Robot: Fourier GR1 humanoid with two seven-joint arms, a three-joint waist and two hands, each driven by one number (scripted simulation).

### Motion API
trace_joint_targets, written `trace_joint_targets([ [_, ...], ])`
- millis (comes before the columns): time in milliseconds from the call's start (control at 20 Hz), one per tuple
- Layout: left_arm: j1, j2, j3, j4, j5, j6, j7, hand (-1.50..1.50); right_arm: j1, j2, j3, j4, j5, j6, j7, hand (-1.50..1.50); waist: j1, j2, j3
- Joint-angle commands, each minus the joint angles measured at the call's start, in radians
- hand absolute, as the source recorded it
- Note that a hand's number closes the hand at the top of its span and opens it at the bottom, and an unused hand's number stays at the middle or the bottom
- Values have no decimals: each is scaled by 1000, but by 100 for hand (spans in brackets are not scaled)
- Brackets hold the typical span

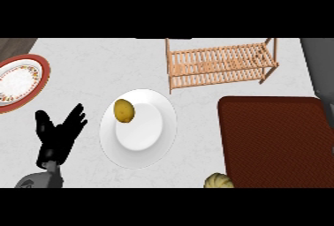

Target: Pick the tomato from the tray and place it in the tiered shelf

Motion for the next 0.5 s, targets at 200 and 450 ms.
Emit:
trace_joint_targets([
  [200,18,1,-1,-54,19,-8,48,0,-43,18,-110,48,-65,-110,66,-150,6,1,-1],
  [450,-7,-26,-18,30,-17,9,-11,0,-57,25,-183,67,-142,-147,68,-150,-2,2,-1],
])
